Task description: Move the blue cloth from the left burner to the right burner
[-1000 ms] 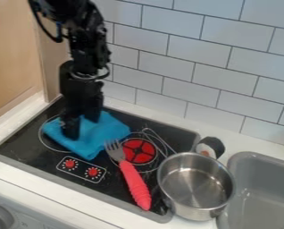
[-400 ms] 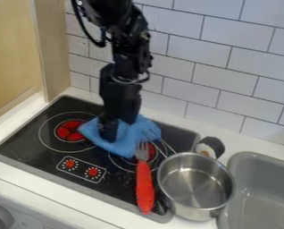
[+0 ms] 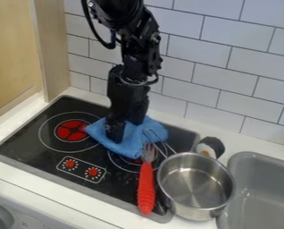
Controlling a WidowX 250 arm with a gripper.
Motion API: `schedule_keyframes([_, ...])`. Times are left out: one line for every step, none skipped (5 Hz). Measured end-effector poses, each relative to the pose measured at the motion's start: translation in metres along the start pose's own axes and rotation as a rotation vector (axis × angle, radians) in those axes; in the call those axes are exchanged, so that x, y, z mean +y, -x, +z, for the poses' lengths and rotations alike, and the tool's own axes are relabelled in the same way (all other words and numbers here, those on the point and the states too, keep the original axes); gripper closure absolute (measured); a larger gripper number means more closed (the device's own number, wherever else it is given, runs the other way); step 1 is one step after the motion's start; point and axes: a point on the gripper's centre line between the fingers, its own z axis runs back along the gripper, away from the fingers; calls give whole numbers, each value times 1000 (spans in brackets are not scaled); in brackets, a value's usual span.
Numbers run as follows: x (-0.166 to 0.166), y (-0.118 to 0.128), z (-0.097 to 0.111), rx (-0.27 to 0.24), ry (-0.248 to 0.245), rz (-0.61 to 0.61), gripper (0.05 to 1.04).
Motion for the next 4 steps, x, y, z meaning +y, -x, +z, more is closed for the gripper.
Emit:
schedule_keyframes([-1, 1, 1, 0, 4, -4, 85])
schedule_keyframes([-1, 3, 0, 8, 2, -2, 85])
schedule_keyframes([-1, 3, 1, 11, 4, -3, 85])
schedule_keyframes([-1, 3, 2, 13, 10, -1, 85])
